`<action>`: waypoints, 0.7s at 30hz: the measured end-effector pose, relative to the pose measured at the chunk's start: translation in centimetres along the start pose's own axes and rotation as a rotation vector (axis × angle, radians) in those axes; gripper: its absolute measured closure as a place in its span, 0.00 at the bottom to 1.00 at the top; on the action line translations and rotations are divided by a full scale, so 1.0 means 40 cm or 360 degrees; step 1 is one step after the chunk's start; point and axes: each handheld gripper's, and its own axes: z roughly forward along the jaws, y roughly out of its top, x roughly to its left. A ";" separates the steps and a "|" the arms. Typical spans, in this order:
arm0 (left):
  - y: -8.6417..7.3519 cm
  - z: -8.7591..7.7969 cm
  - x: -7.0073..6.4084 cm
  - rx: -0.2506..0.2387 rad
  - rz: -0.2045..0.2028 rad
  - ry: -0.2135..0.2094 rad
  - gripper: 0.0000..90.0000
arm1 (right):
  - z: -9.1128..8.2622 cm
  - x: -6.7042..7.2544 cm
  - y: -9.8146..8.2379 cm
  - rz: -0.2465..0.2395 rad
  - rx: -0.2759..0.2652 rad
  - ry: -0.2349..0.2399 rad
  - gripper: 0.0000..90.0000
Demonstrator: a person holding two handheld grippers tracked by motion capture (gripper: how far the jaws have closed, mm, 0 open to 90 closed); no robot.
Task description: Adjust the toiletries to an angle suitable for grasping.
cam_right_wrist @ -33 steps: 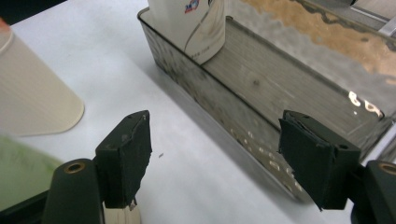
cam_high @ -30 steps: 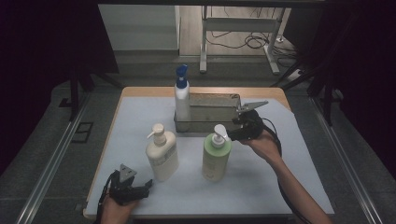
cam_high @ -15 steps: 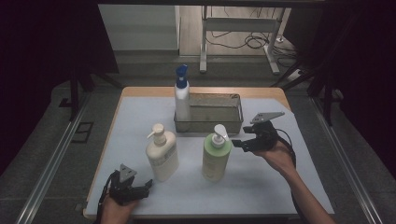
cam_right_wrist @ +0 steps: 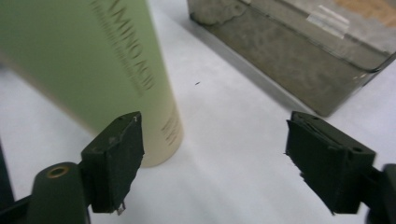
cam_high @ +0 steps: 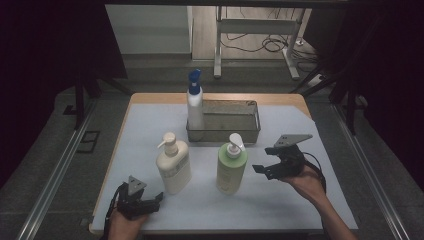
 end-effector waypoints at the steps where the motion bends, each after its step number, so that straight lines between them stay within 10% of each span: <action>1: 0.000 0.000 0.000 0.0000 0.0000 0.0000 0.14 | 0.000 0.006 -0.002 -0.0010 -0.0001 -0.0001 0.18; 21: 0.000 0.000 0.000 0.0000 0.0000 0.0000 0.14 | 0.075 0.099 0.011 -0.0124 0.0041 0.0127 0.00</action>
